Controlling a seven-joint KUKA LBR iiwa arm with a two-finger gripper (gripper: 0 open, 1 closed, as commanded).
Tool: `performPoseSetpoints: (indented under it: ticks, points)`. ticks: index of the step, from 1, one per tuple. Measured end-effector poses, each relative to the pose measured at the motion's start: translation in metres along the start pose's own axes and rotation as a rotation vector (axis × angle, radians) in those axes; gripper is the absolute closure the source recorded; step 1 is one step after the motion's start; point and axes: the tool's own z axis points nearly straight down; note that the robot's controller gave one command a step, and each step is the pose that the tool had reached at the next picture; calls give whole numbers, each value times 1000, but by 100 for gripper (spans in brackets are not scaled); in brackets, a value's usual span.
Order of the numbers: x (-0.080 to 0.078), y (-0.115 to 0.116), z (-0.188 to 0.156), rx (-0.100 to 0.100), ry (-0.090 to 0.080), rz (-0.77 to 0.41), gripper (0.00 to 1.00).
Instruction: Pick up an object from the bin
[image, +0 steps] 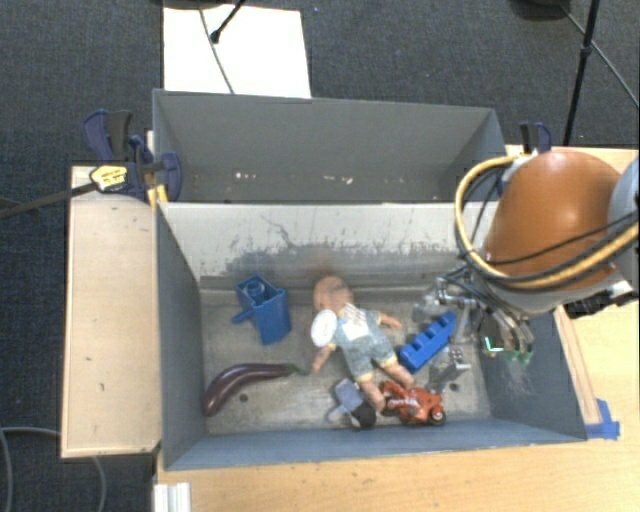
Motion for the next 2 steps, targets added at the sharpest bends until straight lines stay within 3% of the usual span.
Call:
performPoseSetpoints:
  ticks: [1, 2]
  points:
    - [-1, 0, -3, 0, -7, 0, 100]
    - [-1, 0, -3, 0, -7, 0, 100]
